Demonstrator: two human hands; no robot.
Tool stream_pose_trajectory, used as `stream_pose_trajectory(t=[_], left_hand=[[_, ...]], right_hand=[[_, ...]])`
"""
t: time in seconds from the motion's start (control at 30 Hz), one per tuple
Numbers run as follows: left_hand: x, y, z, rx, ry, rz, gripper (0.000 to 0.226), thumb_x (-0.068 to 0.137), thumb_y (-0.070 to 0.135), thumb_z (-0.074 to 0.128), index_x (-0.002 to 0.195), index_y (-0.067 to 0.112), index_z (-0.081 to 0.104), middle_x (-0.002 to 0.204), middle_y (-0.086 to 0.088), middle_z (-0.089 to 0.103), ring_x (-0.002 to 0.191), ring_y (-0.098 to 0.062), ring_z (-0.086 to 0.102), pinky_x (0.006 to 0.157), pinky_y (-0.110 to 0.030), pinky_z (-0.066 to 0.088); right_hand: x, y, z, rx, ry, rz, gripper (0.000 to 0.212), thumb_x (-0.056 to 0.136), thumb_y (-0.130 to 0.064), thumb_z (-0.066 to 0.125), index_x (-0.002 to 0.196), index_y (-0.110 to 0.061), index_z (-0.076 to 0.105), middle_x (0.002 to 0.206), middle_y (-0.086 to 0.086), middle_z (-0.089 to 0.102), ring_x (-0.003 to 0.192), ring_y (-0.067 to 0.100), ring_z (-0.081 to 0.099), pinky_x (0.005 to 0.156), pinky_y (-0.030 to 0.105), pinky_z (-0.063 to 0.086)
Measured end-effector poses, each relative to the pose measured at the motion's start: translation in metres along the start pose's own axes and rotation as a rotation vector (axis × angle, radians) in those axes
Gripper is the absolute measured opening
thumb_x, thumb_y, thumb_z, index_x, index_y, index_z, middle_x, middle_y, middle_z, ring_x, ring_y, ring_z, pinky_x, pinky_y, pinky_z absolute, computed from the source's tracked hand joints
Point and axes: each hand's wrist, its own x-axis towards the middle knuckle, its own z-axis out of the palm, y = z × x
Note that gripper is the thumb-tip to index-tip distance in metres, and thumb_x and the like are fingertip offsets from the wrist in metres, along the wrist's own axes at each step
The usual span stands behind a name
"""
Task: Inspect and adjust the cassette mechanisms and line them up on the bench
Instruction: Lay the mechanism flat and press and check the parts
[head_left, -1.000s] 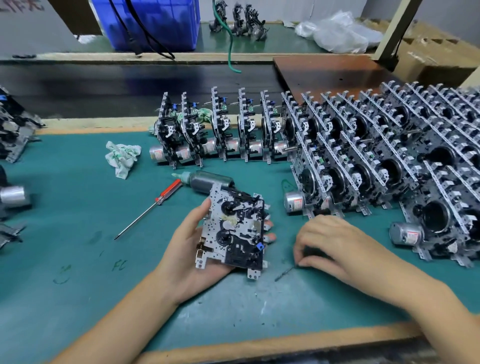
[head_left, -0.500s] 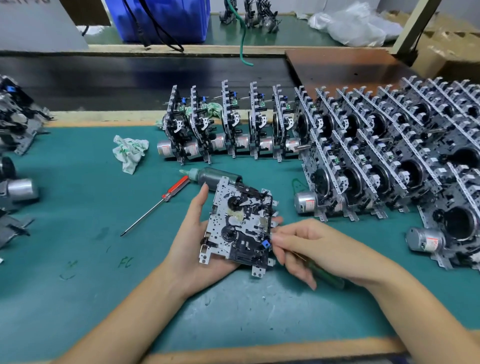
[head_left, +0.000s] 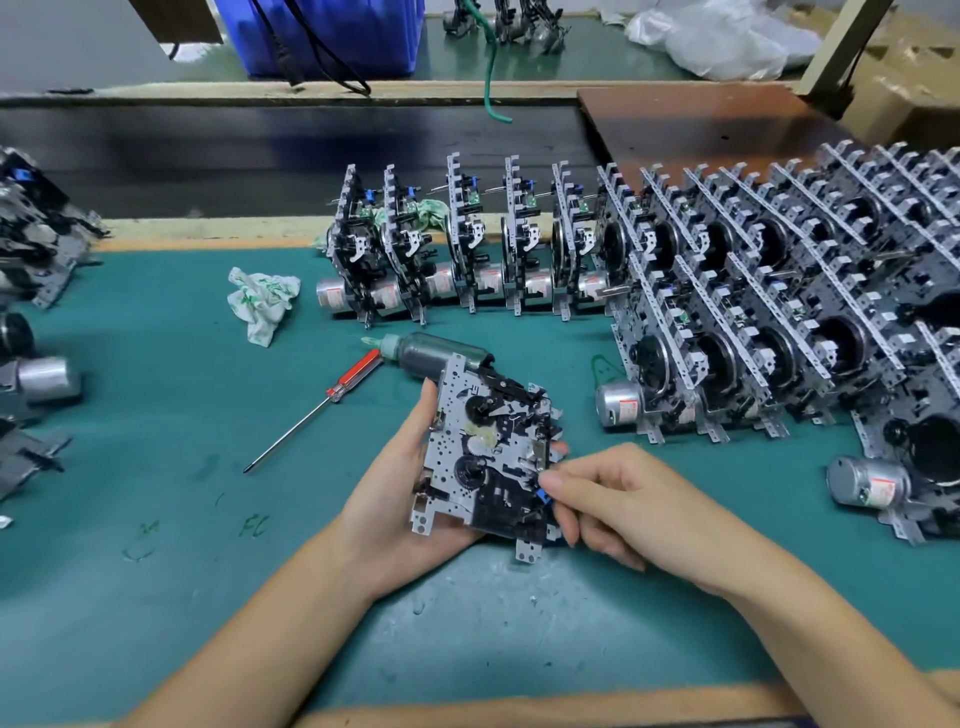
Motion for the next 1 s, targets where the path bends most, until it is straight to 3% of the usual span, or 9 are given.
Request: stream_pose_trajectory(t=[0.1,0.2,0.33,0.47,0.53,0.67,0.9,1.0], left_hand=[[0.0,0.0,0.001,0.024,0.018,0.001,0.071,0.092,0.062,0.024,0.115,0.012,0.07,0.129,-0.015,0.06,0.116,-0.026,0.059,0.104,-0.04,0.041],[0.001,0.0,0.0,0.056,0.06,0.011,0.069,0.091,0.061,0.025,0.111,0.016,0.072,0.123,-0.01,0.065,0.113,-0.022,0.061,0.102,-0.037,0.046],[0.008,-0.005,-0.016,0.093,0.239,0.067,0.074,0.082,0.066,0.052,0.135,0.014,0.053,0.138,-0.017,0.052,0.127,-0.036,0.049,0.109,-0.054,0.034],[0.016,-0.01,-0.03,0.106,0.256,0.062,0.081,0.077,0.071,0.059,0.139,0.019,0.048,0.141,-0.015,0.049,0.13,-0.037,0.045,0.109,-0.058,0.031],[0.019,-0.011,-0.035,0.081,0.249,0.042,0.083,0.076,0.072,0.061,0.139,0.019,0.047,0.142,-0.016,0.048,0.131,-0.038,0.044,0.109,-0.059,0.03],[0.024,-0.013,-0.044,0.108,0.22,0.011,0.086,0.072,0.074,0.063,0.138,0.02,0.048,0.142,-0.015,0.048,0.131,-0.038,0.044,0.109,-0.059,0.03],[0.029,-0.013,-0.05,0.083,0.2,-0.018,0.086,0.073,0.073,0.063,0.138,0.02,0.048,0.143,-0.016,0.047,0.132,-0.038,0.043,0.11,-0.059,0.029],[0.029,-0.013,-0.05,0.065,0.177,-0.017,0.084,0.075,0.072,0.062,0.139,0.02,0.048,0.143,-0.015,0.047,0.132,-0.038,0.043,0.11,-0.058,0.029]], right_hand=[[0.001,-0.001,-0.003,0.053,-0.086,0.062,0.046,0.097,-0.032,0.045,0.054,-0.015,0.053,0.037,-0.003,0.043,0.034,0.01,0.044,0.044,0.023,0.038],[0.0,-0.002,-0.004,0.116,-0.164,0.067,0.052,0.098,-0.032,0.041,0.05,-0.017,0.053,0.035,-0.003,0.042,0.031,0.009,0.042,0.041,0.023,0.032],[0.001,-0.003,-0.007,0.089,-0.193,0.052,0.063,0.099,-0.033,0.038,0.039,-0.024,0.051,0.031,-0.007,0.039,0.027,0.007,0.032,0.04,0.023,0.024],[0.004,-0.005,-0.01,0.071,-0.19,0.032,0.055,0.099,-0.03,0.037,0.051,-0.014,0.057,0.029,-0.004,0.038,0.025,0.005,0.025,0.038,0.019,0.023],[0.005,-0.003,-0.009,0.083,-0.186,0.029,0.055,0.1,-0.029,0.036,0.054,-0.009,0.058,0.028,-0.004,0.036,0.026,0.005,0.024,0.045,0.013,0.033],[0.007,0.003,-0.005,0.086,-0.14,0.017,0.057,0.1,-0.032,0.037,0.051,-0.012,0.058,0.028,-0.003,0.036,0.028,0.008,0.027,0.07,0.019,0.044],[0.005,0.004,-0.002,0.089,-0.11,0.022,0.056,0.099,-0.033,0.038,0.05,-0.014,0.057,0.029,-0.005,0.038,0.029,0.005,0.03,0.049,0.01,0.035],[0.004,0.004,-0.002,0.092,-0.102,0.028,0.056,0.099,-0.034,0.039,0.049,-0.016,0.057,0.03,-0.006,0.038,0.03,0.006,0.029,0.046,0.013,0.032]])
